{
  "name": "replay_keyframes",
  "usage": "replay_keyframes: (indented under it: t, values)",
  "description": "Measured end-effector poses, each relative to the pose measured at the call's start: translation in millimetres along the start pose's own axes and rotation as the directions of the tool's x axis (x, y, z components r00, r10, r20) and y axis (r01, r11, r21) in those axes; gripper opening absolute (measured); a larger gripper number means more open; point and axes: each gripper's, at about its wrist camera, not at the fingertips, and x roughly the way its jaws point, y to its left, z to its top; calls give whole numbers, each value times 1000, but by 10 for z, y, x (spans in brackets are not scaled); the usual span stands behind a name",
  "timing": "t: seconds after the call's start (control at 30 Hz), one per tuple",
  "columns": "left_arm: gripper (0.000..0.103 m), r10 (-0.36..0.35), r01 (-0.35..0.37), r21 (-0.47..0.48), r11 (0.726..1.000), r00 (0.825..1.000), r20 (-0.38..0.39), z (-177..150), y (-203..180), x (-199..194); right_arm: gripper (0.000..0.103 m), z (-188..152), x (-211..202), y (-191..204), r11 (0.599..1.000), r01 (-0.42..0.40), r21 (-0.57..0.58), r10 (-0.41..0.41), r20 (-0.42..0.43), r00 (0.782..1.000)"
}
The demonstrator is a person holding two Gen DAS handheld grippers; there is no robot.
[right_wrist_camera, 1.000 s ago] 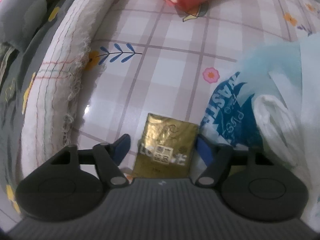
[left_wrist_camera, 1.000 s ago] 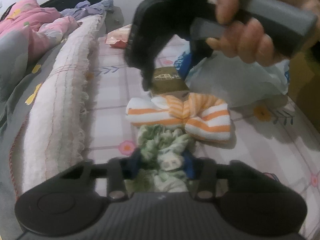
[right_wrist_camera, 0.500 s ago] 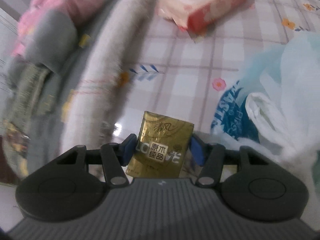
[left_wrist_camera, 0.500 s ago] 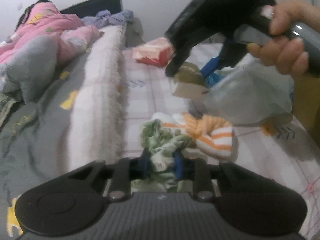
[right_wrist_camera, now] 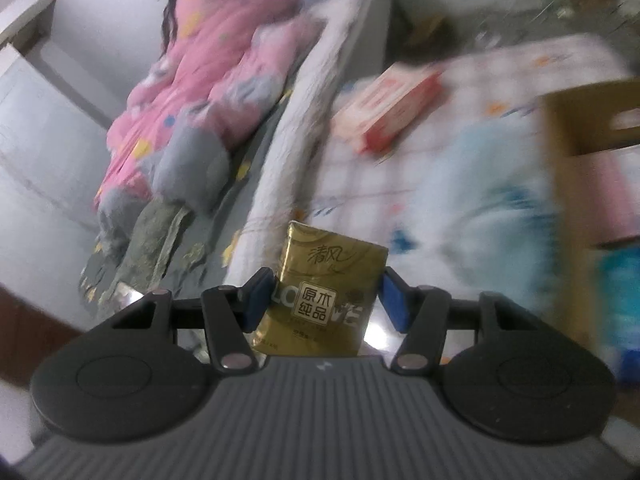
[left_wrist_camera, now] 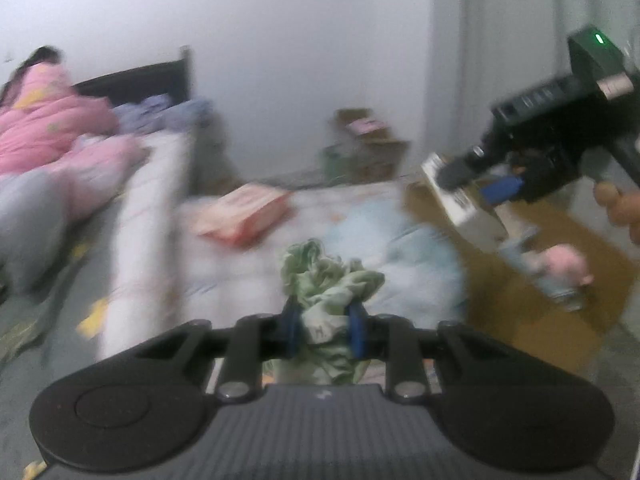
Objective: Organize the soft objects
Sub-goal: 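Drop the gold packet into the box with the right gripper while the left gripper drops the scrunchie in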
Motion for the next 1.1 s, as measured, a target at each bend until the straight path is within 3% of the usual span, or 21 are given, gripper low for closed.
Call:
replay_keyframes:
  t: [0.17,0.37,0.6,0.8,0.9,0.97,1.1]
  values:
    - [26,-170,169,48,984,985,11,281,-497,208,57,-242,-904,-464,990,135,37,-138,100,985]
    - [26,-280,280,113,953,960,-16,416,-1084,457,57,-611,-1443,-1051,955,283,84,-290,92,952]
    - [26,-317,324,139,936,946,-70,403,-1415,722,58,-936,-1375,-1599,917,396,55,-395,-32,918]
    - [26,-310,322,146,935,945,-101,412,-1520,883,59,-911,-999,-1745,888,447,-110,-459,-145,876]
    - [26,-305,320,156,934,946,-113,418,-1568,940,61,-905,-843,-1790,895,419,-154,-445,-227,866]
    - [26,-306,323,163,932,944,-121,422,-1605,959,71,-894,-798,-1817,901,405,-157,-433,-266,861]
    - [26,-314,337,193,922,939,-138,433,-1728,982,74,-868,-892,-1848,907,401,-127,-421,-248,873]
